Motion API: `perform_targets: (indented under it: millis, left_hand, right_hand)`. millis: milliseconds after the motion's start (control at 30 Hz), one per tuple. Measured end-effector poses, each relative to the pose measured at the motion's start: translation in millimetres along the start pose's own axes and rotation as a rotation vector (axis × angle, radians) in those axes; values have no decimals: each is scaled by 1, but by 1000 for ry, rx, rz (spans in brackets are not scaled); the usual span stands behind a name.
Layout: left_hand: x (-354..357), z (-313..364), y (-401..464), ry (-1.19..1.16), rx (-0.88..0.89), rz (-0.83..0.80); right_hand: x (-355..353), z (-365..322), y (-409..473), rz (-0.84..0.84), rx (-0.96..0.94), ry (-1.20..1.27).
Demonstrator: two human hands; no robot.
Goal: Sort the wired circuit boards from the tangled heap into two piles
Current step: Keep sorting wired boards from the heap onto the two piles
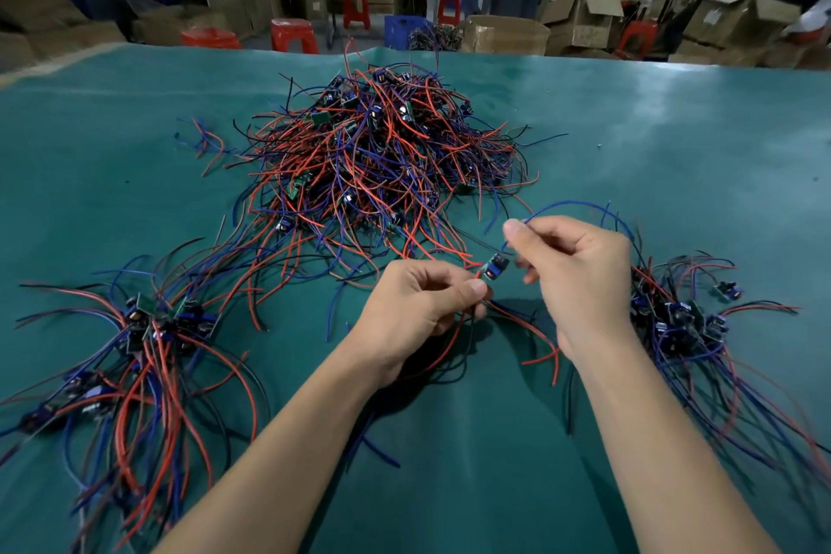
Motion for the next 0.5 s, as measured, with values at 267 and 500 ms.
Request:
perform_targets:
  millis: [267, 500]
  left_hand:
    - [-7, 1, 1, -39, -6, 150]
    - [-10, 3, 1, -2, 90, 198]
  right_hand:
    - [-47, 6, 12, 450, 120, 287]
    - [37, 11, -17, -254, 165, -74]
Point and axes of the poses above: each hand's wrist, its own y-axis towards the middle knuckle, its own x-axis out of the palm, z = x × y, the point moved 5 cm from there along y, towards the middle knuckle, and after that the axes turned 13 degrees about x, right-handed, at the moved point
